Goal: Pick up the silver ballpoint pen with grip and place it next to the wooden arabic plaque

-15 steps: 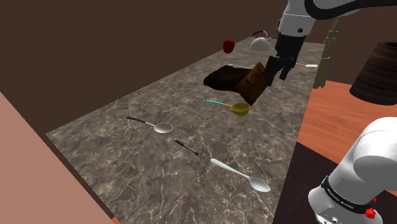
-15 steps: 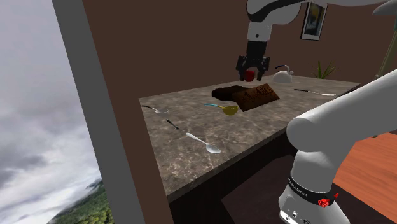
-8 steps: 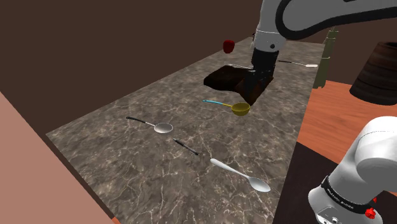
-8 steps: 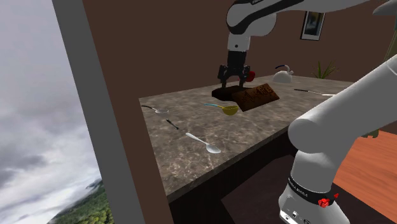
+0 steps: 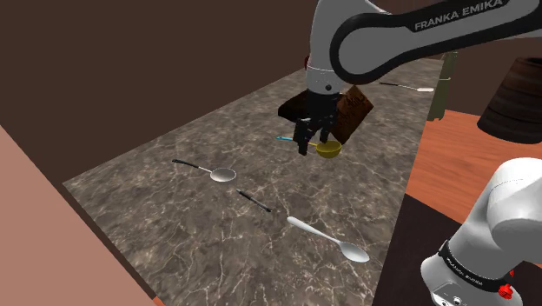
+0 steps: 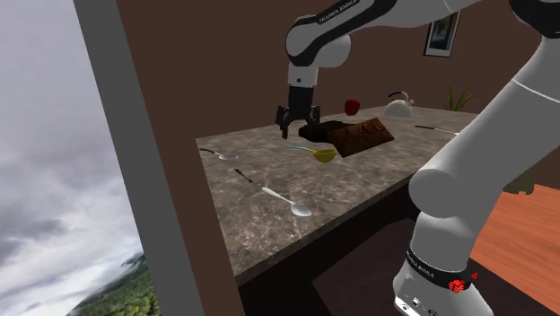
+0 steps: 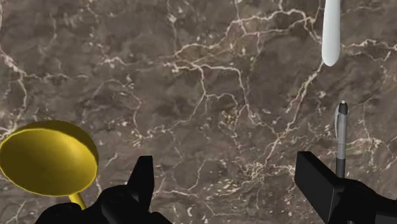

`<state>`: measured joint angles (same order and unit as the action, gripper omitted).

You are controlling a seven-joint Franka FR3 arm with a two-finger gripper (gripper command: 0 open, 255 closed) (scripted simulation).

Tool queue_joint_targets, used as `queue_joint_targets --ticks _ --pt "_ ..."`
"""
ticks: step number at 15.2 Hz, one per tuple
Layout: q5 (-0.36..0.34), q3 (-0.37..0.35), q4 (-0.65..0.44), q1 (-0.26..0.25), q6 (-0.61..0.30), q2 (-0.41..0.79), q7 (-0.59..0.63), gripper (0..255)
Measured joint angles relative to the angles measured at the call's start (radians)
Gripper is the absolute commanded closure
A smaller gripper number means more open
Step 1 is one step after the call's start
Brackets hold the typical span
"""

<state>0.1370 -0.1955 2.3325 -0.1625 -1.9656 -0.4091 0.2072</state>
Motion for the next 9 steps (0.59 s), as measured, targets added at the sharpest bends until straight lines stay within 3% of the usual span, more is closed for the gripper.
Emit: queue_joint_targets --ticks 9 --pt "-0.021 -0.114 -0.151 -0.056 -0.125 0.281 0.095 0"
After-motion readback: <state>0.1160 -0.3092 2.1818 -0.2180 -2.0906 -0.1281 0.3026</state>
